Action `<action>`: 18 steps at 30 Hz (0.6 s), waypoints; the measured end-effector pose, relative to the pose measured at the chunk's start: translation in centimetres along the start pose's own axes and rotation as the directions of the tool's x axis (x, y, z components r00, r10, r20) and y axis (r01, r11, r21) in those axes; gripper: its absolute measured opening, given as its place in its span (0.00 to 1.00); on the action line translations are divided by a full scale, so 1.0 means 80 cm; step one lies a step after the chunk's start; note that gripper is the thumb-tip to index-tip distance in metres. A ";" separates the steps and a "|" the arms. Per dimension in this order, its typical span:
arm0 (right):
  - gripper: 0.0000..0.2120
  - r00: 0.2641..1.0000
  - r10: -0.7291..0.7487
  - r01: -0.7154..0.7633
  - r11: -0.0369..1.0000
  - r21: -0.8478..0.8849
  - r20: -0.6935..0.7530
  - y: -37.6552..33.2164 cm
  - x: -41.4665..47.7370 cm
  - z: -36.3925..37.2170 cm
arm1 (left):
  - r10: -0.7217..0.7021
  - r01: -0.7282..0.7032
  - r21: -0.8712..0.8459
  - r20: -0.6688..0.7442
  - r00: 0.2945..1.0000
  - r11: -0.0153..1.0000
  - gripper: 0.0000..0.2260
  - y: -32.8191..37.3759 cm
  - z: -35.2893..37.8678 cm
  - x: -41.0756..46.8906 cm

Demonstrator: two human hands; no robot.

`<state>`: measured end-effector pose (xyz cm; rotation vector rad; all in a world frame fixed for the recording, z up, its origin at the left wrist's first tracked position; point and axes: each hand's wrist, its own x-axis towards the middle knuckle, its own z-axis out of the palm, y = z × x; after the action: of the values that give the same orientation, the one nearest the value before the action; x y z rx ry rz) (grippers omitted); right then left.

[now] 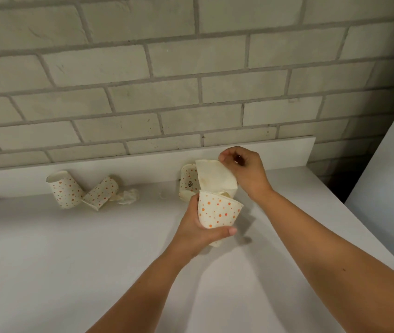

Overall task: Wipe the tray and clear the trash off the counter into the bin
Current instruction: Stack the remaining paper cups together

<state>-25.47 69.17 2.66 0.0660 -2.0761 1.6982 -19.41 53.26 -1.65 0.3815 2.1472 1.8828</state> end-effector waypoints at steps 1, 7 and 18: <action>0.05 1.000 -0.017 0.018 1.000 -0.016 0.020 0.000 -0.004 0.003 | 0.002 -0.002 -0.026 -0.016 1.000 1.000 0.36 0.003 0.000 0.000; 0.05 0.983 -0.007 0.024 0.995 -0.095 0.184 0.001 -0.030 0.020 | -0.024 -0.010 -0.179 -0.191 0.981 0.984 0.27 0.004 -0.007 0.005; 0.14 0.963 0.270 -0.196 0.728 -0.657 0.011 0.058 0.037 -0.010 | -0.047 -0.026 -0.204 -0.344 0.938 0.979 0.29 0.006 -0.062 0.010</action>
<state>-29.36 71.73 -0.41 -0.3501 -2.7405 0.9973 -21.93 49.03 -0.59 -0.0094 2.1182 2.2828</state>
